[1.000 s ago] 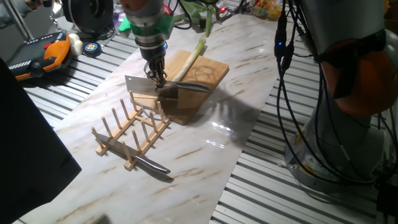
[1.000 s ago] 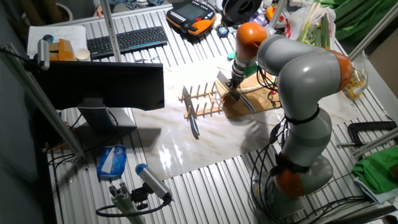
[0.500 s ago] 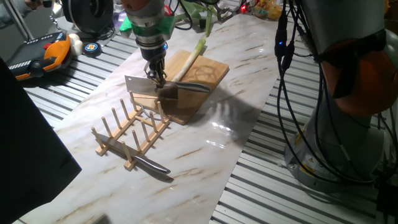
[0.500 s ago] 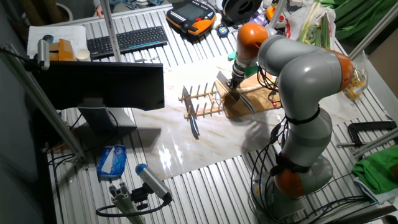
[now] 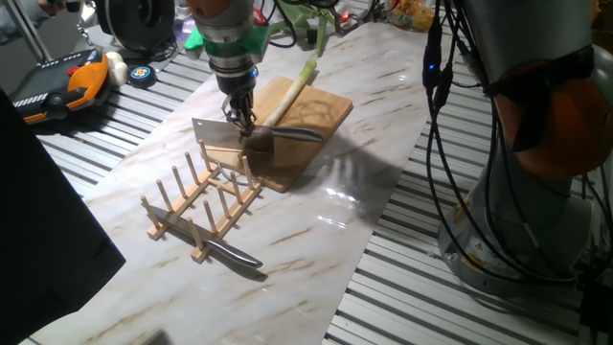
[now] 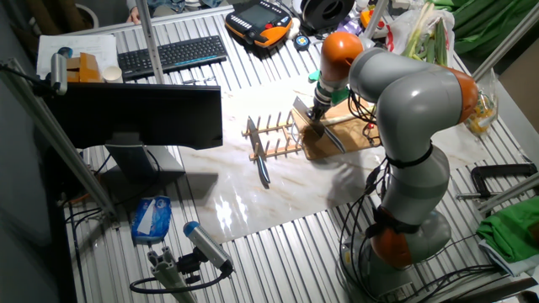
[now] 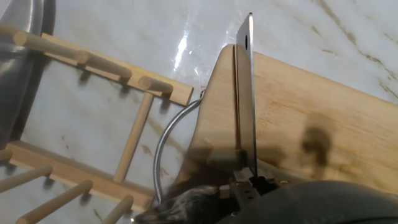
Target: Chop the scallions
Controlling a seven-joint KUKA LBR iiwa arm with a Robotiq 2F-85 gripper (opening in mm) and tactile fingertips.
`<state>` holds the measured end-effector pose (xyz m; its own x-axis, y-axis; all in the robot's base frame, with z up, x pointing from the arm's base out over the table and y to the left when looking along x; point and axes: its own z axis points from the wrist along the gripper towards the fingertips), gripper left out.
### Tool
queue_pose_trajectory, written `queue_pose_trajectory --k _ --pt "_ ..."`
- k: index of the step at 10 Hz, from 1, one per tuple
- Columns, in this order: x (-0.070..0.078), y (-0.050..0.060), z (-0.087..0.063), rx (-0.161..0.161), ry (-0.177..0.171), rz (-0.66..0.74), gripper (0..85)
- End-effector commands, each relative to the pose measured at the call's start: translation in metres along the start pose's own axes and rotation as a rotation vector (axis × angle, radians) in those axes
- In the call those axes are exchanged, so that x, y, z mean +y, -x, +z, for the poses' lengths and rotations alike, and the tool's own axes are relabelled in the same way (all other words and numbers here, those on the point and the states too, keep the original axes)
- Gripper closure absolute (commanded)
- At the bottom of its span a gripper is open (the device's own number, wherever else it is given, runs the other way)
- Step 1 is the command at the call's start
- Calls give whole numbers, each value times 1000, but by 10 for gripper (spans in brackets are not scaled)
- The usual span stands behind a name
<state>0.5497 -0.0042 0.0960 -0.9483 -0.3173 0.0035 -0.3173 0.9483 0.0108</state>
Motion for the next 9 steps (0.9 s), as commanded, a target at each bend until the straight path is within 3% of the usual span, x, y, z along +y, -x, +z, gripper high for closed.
queue_pose_trajectory --k 1,3,6,9 --pt "0 0 1 4 0 0 843" --pt "0 0 2 4 0 0 843" --pt "-1 -2 2 -21 25 3 843" --pt "-2 -3 2 -37 30 5 843"
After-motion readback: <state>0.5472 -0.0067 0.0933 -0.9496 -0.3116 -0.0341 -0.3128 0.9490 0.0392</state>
